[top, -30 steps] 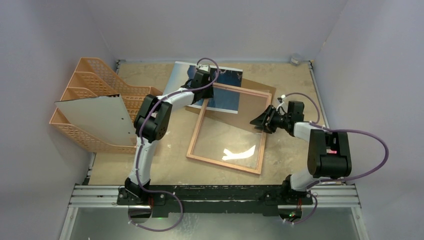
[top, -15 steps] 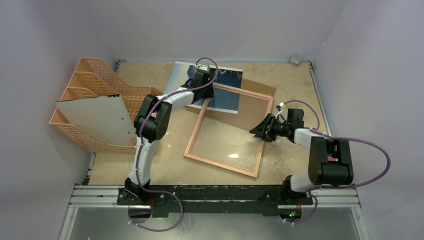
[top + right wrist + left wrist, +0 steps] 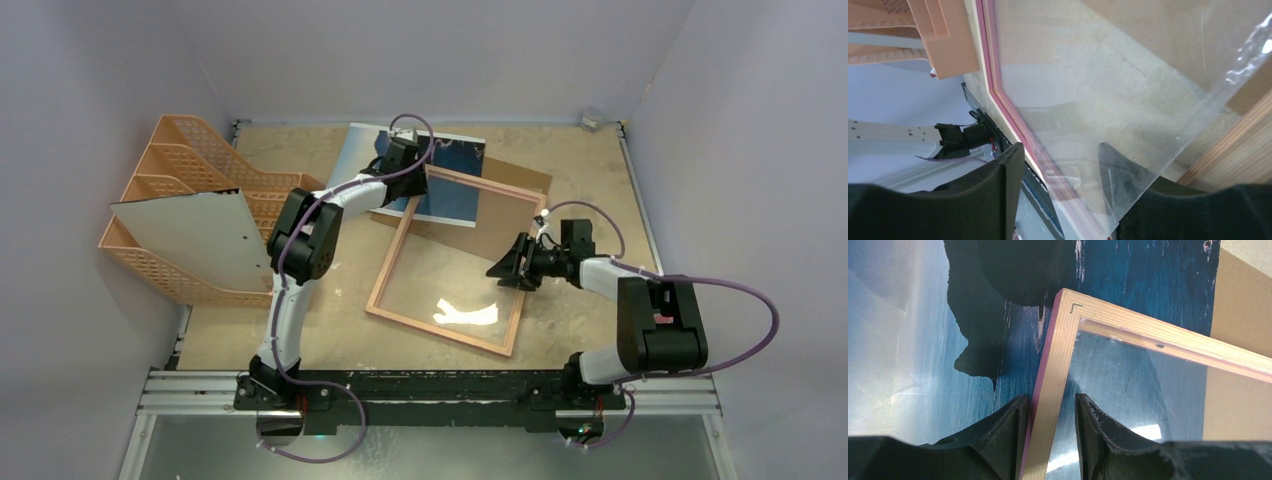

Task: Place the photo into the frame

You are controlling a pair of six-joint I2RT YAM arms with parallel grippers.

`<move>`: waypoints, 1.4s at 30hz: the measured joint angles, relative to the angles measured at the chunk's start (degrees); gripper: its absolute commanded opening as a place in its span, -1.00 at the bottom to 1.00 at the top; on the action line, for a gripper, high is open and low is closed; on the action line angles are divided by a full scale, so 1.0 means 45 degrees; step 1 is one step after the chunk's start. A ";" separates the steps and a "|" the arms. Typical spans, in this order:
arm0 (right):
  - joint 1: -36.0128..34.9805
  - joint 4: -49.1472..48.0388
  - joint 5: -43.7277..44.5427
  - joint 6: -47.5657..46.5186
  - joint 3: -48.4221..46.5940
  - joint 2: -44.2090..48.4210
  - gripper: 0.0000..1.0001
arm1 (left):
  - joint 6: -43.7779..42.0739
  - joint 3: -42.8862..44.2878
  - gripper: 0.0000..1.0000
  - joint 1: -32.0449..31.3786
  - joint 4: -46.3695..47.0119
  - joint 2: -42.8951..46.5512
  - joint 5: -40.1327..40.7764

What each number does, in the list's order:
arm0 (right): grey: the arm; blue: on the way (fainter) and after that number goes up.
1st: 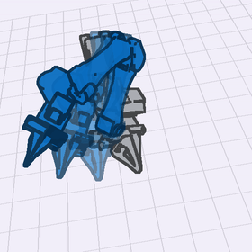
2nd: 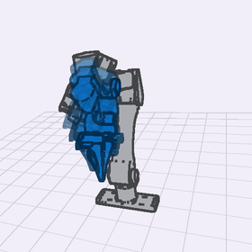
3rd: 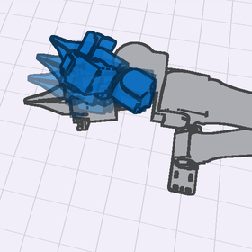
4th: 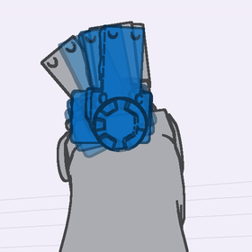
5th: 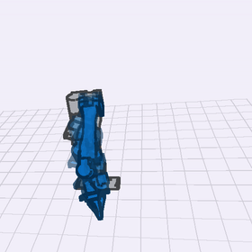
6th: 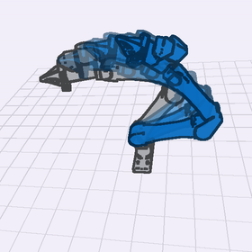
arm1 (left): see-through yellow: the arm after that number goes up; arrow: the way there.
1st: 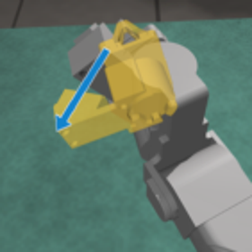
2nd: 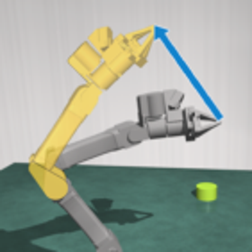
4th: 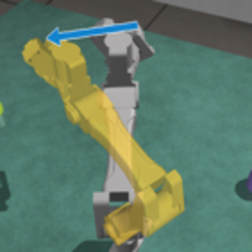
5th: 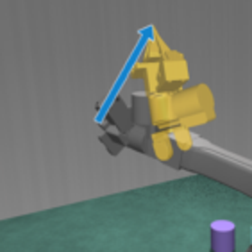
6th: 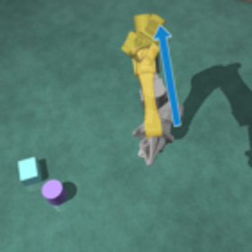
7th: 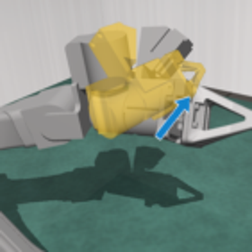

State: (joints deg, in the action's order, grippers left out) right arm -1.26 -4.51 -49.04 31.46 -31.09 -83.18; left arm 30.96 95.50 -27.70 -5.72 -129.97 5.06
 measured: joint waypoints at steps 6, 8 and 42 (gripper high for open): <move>-0.0155 0.0321 0.0015 0.0136 0.0000 0.0131 -0.37 | 0.0000 0.0019 -0.08 0.0087 -0.0019 0.0000 -0.0262; -0.0146 0.0291 0.0015 0.0340 0.0015 0.0398 -0.49 | -0.0005 0.0029 0.00 0.0165 -0.0005 0.0000 -0.0520; -0.0151 -0.1987 -0.0782 0.2171 0.1734 0.0680 -0.71 | -0.0010 -0.8136 0.27 0.1263 -0.0797 0.6858 -0.3235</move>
State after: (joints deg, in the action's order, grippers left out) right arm -1.93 -13.45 -52.56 41.23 -23.29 -80.12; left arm 30.92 58.89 -22.02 -9.30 -99.11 -9.50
